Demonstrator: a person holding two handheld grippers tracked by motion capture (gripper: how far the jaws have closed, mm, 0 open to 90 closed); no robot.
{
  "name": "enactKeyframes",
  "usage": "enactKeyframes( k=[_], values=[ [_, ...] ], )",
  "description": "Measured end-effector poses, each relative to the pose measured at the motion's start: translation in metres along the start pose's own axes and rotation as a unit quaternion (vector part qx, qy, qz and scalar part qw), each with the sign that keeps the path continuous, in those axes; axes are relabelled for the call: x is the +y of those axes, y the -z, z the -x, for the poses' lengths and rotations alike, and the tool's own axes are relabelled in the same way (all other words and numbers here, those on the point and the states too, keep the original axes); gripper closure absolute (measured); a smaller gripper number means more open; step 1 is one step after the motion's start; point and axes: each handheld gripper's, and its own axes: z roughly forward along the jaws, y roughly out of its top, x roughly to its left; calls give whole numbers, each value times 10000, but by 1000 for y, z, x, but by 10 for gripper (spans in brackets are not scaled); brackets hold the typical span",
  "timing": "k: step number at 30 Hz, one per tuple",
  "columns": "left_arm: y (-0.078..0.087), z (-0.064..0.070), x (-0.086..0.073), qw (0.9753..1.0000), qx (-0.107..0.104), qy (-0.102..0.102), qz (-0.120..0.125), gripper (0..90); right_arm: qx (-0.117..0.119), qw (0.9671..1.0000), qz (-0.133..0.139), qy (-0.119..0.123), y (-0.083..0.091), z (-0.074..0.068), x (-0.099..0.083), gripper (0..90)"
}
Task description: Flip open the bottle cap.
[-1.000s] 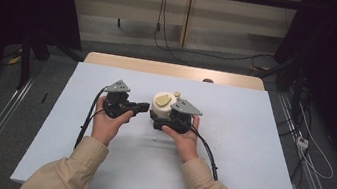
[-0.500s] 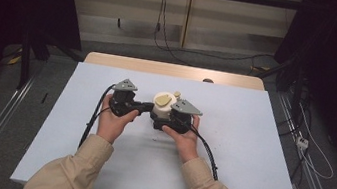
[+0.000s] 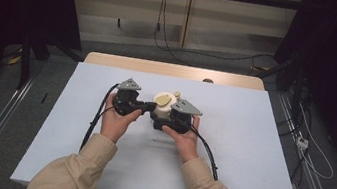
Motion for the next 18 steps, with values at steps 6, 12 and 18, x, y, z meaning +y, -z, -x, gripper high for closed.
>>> enactKeyframes(
  k=[6, 12, 18],
  values=[
    [0, 0, 1, 10000, 26, 2, 0, 900, 6, 10000, 10, 4, 0, 0, 0, 60],
    [0, 1, 2, 10000, 34, -6, -3, 900, 5, 10000, 13, 14, 0, 0, 0, 60],
    [0, 2, 3, 10000, 36, -41, -36, 900, 4, 10000, 8, 14, 0, 0, 0, 60]
  ],
)
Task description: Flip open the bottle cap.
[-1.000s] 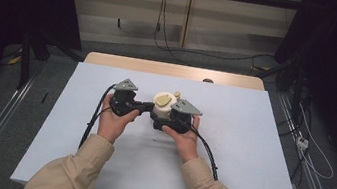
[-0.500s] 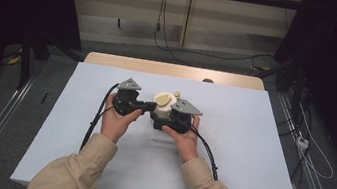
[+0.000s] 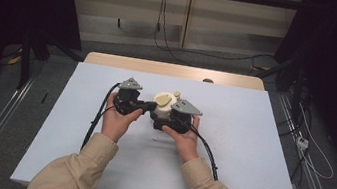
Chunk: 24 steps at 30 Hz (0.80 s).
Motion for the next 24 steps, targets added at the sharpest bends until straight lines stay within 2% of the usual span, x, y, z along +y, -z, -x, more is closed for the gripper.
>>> enactKeyframes(
  k=[24],
  values=[
    [1, 2, 5, 9999, 76, 10, 71, 900, 7, 10000, -5, -2, 0, 0, 0, 60]
  ],
)
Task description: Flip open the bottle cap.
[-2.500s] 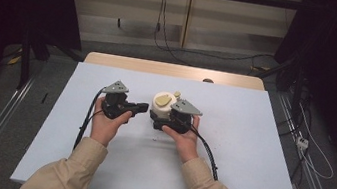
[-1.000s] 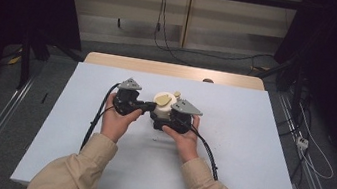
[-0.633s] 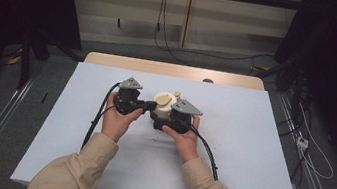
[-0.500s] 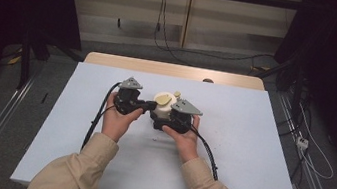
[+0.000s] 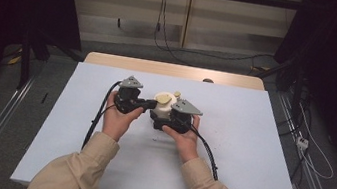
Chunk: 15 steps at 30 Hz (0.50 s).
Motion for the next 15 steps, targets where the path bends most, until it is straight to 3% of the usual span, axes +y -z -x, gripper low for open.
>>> enactKeyframes(
  k=[15],
  values=[
    [2, 1, 9, 9999, 12, -14, 108, 900, 7, 10000, -1, -29, 0, 0, 0, 59]
  ],
)
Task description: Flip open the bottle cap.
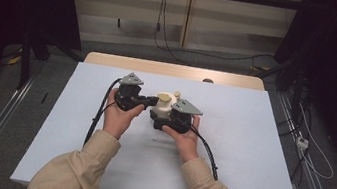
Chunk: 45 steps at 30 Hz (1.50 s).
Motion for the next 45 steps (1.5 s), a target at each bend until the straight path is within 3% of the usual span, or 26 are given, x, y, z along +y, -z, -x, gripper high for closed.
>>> enactKeyframes(
  k=[45],
  values=[
    [-7, 2, 12, 9999, 70, -64, 43, 900, 13, 10000, -11, 4, 0, 0, 0, 59]
  ],
)
